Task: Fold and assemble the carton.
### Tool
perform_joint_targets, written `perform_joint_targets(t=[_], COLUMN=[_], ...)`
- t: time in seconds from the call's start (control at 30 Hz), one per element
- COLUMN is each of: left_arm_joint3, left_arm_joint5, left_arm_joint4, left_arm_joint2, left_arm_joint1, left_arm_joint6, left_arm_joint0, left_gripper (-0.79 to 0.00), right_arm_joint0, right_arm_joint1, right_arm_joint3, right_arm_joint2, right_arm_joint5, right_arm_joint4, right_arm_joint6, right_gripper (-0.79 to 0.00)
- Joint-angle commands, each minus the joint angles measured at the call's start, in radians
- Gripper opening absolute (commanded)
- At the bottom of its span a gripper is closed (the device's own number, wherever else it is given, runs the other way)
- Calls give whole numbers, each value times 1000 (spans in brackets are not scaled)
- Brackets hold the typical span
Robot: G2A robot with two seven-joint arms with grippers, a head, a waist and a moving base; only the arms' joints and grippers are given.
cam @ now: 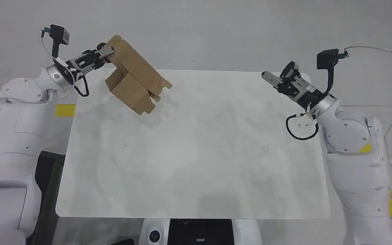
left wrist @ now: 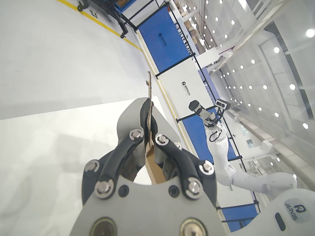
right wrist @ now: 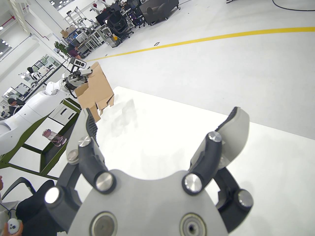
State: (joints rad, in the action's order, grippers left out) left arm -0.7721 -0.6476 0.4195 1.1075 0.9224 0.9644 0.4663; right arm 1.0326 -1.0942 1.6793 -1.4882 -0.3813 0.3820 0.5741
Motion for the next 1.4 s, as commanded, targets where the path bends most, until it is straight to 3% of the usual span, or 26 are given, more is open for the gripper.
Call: perform_joint_targets(t=[0.0,0.37,0.7,0.8,0.97,1.37], left_arm_joint3=[3,2,-33,-41,-81,-150], left_arm_joint5=[0,-29,-121,-129,-113,-93], left_arm_joint4=[1,19,64,75,85,75], left_arm_joint2=[-32,-196,-288,-299,-312,-314], left_arm_joint1=[15,111,179,190,197,180], left_arm_joint6=[7,46,74,79,96,115], left_arm_joint0=[-16,-89,-92,-86,-76,-53], left_gripper=[-785,-785,-785,-785,-785,-785], right_arm_joint0=[0,0,0,10,-49,-235], right_arm_joint1=[0,0,0,0,-2,-36], right_arm_joint3=[0,0,0,0,-57,-270], right_arm_joint2=[0,0,0,11,82,338], right_arm_joint5=[0,0,0,-6,-69,-212], right_arm_joint4=[0,0,0,-18,-111,-387], right_arm_joint6=[0,0,0,13,133,392], right_gripper=[0,0,0,0,0,0])
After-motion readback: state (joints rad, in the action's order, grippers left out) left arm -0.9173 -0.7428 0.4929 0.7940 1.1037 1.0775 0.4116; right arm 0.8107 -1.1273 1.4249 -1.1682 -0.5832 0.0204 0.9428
